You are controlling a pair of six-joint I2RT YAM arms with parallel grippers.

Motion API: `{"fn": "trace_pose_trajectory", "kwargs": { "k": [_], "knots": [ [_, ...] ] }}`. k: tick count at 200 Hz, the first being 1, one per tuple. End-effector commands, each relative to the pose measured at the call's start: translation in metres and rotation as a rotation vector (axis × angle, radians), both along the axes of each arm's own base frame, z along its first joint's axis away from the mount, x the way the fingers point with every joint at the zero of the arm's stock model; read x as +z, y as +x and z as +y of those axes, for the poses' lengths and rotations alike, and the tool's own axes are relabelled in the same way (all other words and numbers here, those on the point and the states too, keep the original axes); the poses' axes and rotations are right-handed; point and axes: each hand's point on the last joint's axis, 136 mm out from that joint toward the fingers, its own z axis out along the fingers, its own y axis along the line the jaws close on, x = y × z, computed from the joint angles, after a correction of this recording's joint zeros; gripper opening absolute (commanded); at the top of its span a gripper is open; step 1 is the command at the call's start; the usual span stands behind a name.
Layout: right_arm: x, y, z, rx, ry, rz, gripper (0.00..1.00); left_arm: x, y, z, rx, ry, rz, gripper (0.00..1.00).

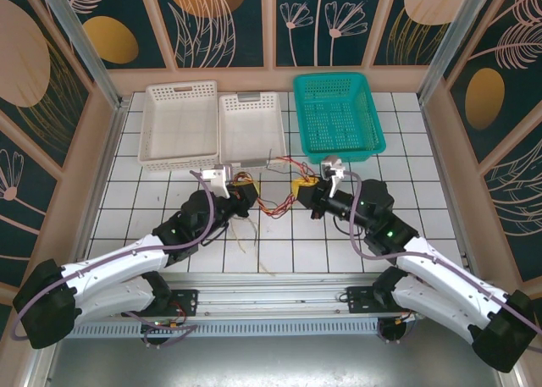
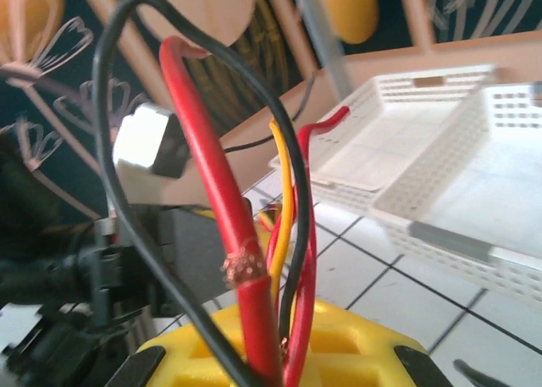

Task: Untangle the cables

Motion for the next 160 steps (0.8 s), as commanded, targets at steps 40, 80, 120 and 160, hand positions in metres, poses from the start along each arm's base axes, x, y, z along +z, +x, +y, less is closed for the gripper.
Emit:
{"fn": "trace_pose_trajectory", "kwargs": {
  "k": [40,80,120,160],
  "knots": [
    [0.002,0.035,-0.066,-0.41,0.21,0.071,0.0,-0.056,-0.002,0.018,0.088,0.017,0.147,0.0],
    [-0.023,0.047,-0.119,-0.612,0.357,0.182,0.0,-0.076,0.003,0.032,0.189,-0.015,0.213,0.0],
    [-0.071,0.056,-0.146,-0.7,0.423,0.36,0.0,-0.071,0.007,0.036,0.237,-0.116,0.223,0.0],
    [-0.071,0.054,-0.142,-0.64,0.426,0.352,0.0,-0.071,0.011,0.031,0.242,-0.144,0.237,0.0]
  ]
}}
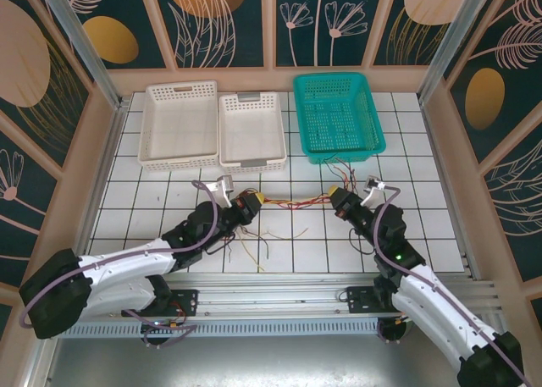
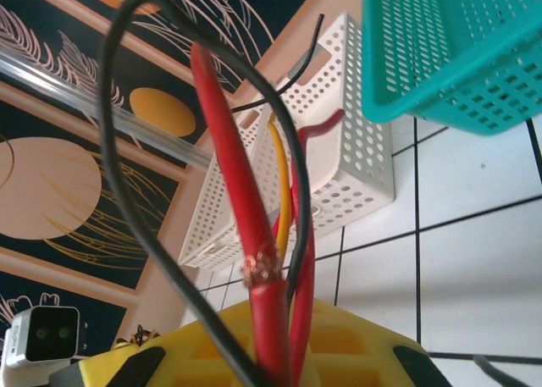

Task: Untangle the cables

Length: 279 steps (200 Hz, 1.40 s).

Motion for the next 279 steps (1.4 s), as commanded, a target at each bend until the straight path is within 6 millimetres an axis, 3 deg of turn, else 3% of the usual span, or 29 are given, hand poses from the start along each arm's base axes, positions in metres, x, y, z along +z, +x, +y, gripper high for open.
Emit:
{"fn": "trace_pose_trajectory", "kwargs": {
  "k": [1,8,29,49,79,114,162,180,223,241,279],
  "knots": [
    [0.018,0.02,-0.04,-0.216,0.028,-0.068,0.0,-0.028,0.025,0.043,0.229,0.084,0.033,0.0],
    [0.022,0.02,-0.04,-0.215,0.014,-0.085,0.01,-0.028,0.026,0.044,0.239,0.086,0.032,0.0],
    [0.031,0.015,-0.033,-0.163,-0.02,-0.108,0.3,-0.026,0.031,0.051,0.294,0.086,0.036,0.0],
    [0.041,0.011,-0.029,-0.125,-0.039,-0.139,0.51,-0.02,0.036,0.054,0.335,0.063,0.041,0.0],
    [0.051,0.004,-0.018,-0.051,-0.046,-0.151,0.65,-0.006,0.041,0.046,0.333,0.0,0.031,0.0],
    [0.054,0.0,0.005,0.087,-0.044,-0.117,0.66,0.01,0.046,0.03,0.288,-0.027,0.005,0.0],
    [0.021,0.0,0.034,0.254,-0.111,0.015,0.59,0.012,0.05,0.048,0.391,-0.048,0.009,0.0],
    [0.009,-0.002,0.039,0.277,-0.145,0.018,0.59,0.02,0.051,0.046,0.387,-0.053,-0.011,0.0],
    [0.005,-0.029,0.081,0.463,-0.201,-0.089,0.53,0.035,0.055,0.041,0.38,-0.078,-0.021,0.0],
    [-0.008,-0.03,0.091,0.476,-0.269,-0.077,0.54,0.037,0.055,0.037,0.369,-0.081,-0.019,0.0],
    [-0.048,-0.016,0.092,0.429,-0.415,0.003,0.51,0.041,0.053,0.038,0.359,-0.096,-0.016,0.0]
  ]
}}
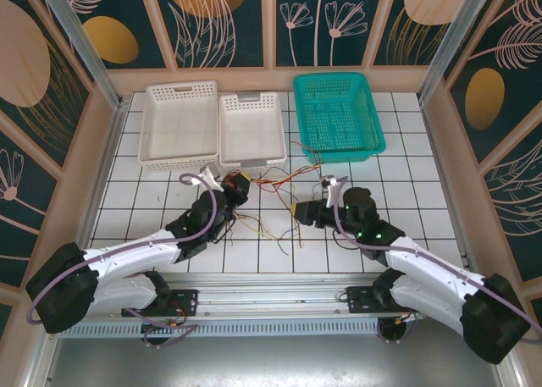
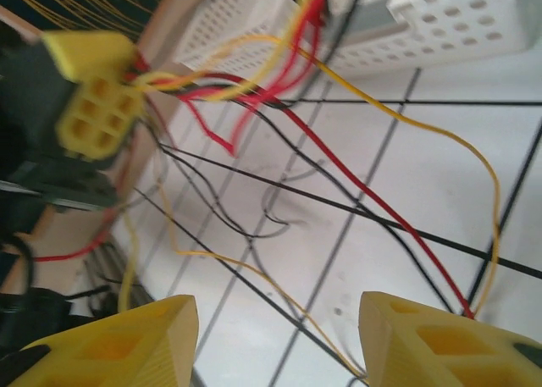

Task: Untangle the cables

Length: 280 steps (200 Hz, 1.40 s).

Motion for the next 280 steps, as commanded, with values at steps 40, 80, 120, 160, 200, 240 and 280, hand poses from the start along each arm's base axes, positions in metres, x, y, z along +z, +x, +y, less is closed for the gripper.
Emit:
{"fn": "trace_pose_trajectory", "kwargs": {
  "k": [40,80,120,160,200,240,280],
  "knots": [
    [-0.014,0.028,-0.002,-0.106,-0.112,-0.086,0.52,0.025,-0.002,-0.002,-0.015,-0.07,-0.029,0.0],
    [-0.023,0.03,0.012,-0.058,-0.112,-0.069,0.39,0.027,-0.004,-0.002,-0.026,-0.079,-0.033,0.0],
    [-0.02,0.03,0.009,-0.081,-0.128,-0.09,0.0,0.025,-0.006,0.004,-0.01,-0.061,-0.032,0.0],
    [0.003,0.035,-0.016,-0.189,-0.163,-0.15,0.0,0.008,-0.01,0.017,0.023,-0.01,0.005,0.01],
    [0.023,0.033,-0.03,-0.22,-0.194,-0.178,0.0,-0.006,-0.015,0.029,0.047,0.015,0.025,0.33],
    [0.05,0.03,-0.031,-0.209,-0.137,-0.214,0.0,-0.012,-0.019,0.039,0.064,0.04,0.028,0.56],
    [0.089,0.012,-0.01,-0.064,-0.016,-0.285,0.0,-0.018,-0.022,0.033,0.021,0.055,0.028,0.68]
  ]
}}
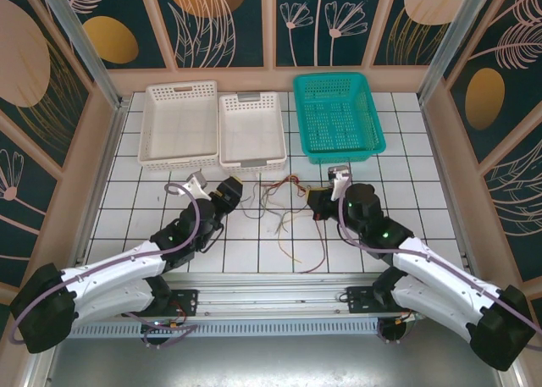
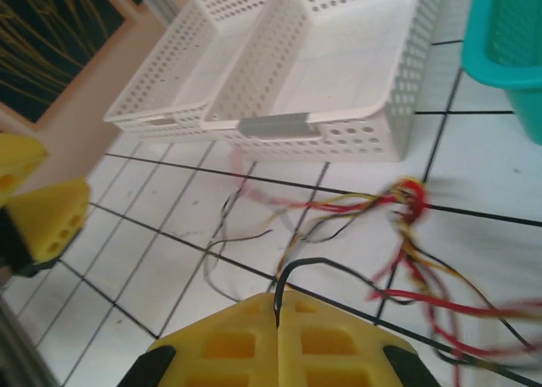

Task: Untangle the cables

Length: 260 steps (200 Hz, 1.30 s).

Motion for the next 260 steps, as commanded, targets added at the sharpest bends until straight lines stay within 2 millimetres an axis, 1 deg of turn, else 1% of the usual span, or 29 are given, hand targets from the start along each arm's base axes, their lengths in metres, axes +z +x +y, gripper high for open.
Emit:
{"fn": "trace_pose_trajectory", "kwargs": {
  "k": [1,15,36,57,83,101,122,143,164,183,196,224,240,260],
  "knots": [
    [0.044,-0.01,0.015,0.114,0.083,-0.087,0.0,-0.007,-0.002,-0.002,-0.023,0.022,0.002,0.69],
    [0.051,-0.015,0.021,0.157,0.096,-0.096,0.0,-0.006,-0.003,-0.014,-0.077,0.019,-0.003,0.74],
    [0.059,-0.017,0.026,0.185,0.122,-0.095,0.0,-0.007,-0.003,-0.034,-0.163,0.015,-0.007,0.78],
    [0.074,-0.018,0.027,0.193,0.149,-0.113,0.0,-0.01,-0.005,-0.049,-0.227,0.009,0.0,0.79],
    [0.089,-0.016,0.027,0.188,0.159,-0.143,0.0,-0.009,-0.008,-0.063,-0.295,-0.004,-0.012,0.8],
    [0.094,-0.01,0.027,0.172,0.156,-0.151,0.0,-0.007,-0.01,-0.071,-0.339,-0.011,-0.024,0.8],
    [0.093,0.0,0.027,0.151,0.154,-0.137,0.0,-0.003,-0.014,-0.078,-0.385,-0.026,-0.049,0.79],
    [0.093,0.01,0.024,0.12,0.158,-0.129,0.0,-0.002,-0.021,-0.084,-0.44,-0.032,-0.069,0.79],
    [0.098,0.019,0.019,0.102,0.175,-0.123,0.0,0.0,-0.033,-0.093,-0.529,-0.043,-0.1,0.79],
    [0.104,0.026,0.015,0.085,0.188,-0.12,0.0,0.001,-0.05,-0.102,-0.64,-0.05,-0.139,0.8],
    [0.106,0.031,0.013,0.079,0.193,-0.113,0.0,-0.002,-0.06,-0.107,-0.712,-0.036,-0.147,0.82],
    [0.11,0.037,0.014,0.078,0.201,-0.104,0.0,-0.018,-0.08,-0.115,-0.843,0.0,-0.129,0.84],
    [0.112,0.038,0.015,0.076,0.204,-0.101,0.0,-0.031,-0.086,-0.116,-0.879,0.033,-0.102,0.83],
    [0.123,0.037,0.017,0.091,0.219,-0.108,0.0,-0.042,-0.089,-0.115,-0.893,0.065,-0.083,0.84]
  ]
}}
